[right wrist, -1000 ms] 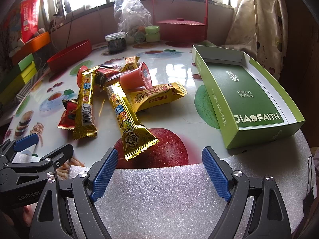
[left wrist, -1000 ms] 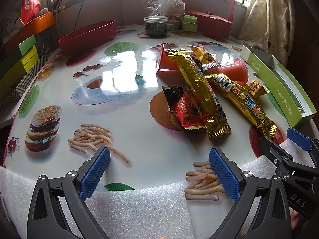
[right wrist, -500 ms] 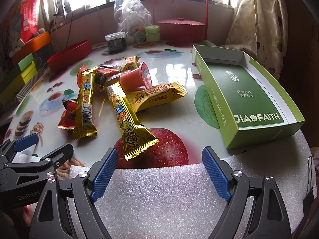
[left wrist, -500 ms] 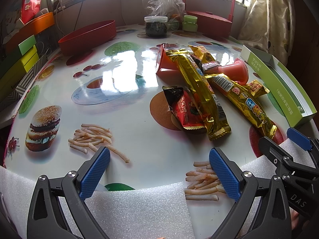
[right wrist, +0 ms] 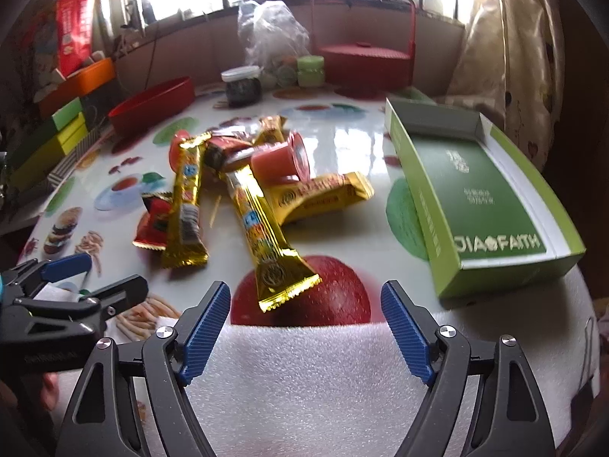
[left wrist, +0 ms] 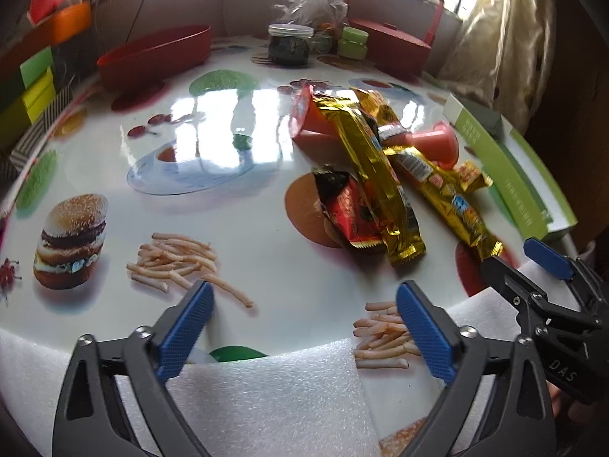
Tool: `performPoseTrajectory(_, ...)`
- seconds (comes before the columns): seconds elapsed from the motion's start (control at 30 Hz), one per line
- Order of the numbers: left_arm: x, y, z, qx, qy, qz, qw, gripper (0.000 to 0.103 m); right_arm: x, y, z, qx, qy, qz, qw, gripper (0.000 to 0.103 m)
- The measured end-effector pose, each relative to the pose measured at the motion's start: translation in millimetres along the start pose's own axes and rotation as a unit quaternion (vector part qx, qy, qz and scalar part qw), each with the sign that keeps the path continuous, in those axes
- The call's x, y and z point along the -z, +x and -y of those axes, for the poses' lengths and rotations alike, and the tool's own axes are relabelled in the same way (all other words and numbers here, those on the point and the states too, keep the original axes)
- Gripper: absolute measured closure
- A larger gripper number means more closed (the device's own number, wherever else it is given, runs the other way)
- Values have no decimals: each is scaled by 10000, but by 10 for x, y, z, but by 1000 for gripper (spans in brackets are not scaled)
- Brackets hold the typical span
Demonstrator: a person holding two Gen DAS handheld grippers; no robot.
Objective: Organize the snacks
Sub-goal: 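Reach both grippers to the snack pile and close on gold candy bars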
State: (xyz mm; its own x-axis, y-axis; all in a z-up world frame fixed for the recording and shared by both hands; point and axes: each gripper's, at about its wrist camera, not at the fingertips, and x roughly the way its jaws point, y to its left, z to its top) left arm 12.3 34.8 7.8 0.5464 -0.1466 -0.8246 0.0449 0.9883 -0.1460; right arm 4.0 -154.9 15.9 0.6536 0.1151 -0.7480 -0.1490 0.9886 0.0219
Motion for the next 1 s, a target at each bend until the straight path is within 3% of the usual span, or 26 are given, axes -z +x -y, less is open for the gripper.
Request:
performPoseTrajectory(0.2,-118,-71,-99,329,-215,-49,9992,16,-190,-67,-57,-68,-236,174,9995,26)
performPoseTrajectory(0.27,-172,-94,-82,405,-183,7,9990,24,-243,-47,-62,-106,-302,140,9994,28)
performPoseTrajectory(0.47,-344,-56,16,733,-200,-58,9971,31,-311,108,-69,-143,-481,-26,9987,38)
performPoseTrajectory(0.6,-456,-1,147,791,-73,-54,9968,42,-318,195,-82,-274,-565,-116,9980,42)
performPoseTrajectory(0.8,-587,143,244,821,-50,-150,9965,44,-324,316,-104,-359,-656,-272,9968,49)
performPoseTrajectory(0.87,-619,206,291,777,19,-185,9968,53,-329,342,-109,-361,-661,-304,9967,52)
performPoseTrajectory(1.0,-665,273,359,759,54,-196,9969,54,-341,372,-139,-375,-719,-338,9961,59)
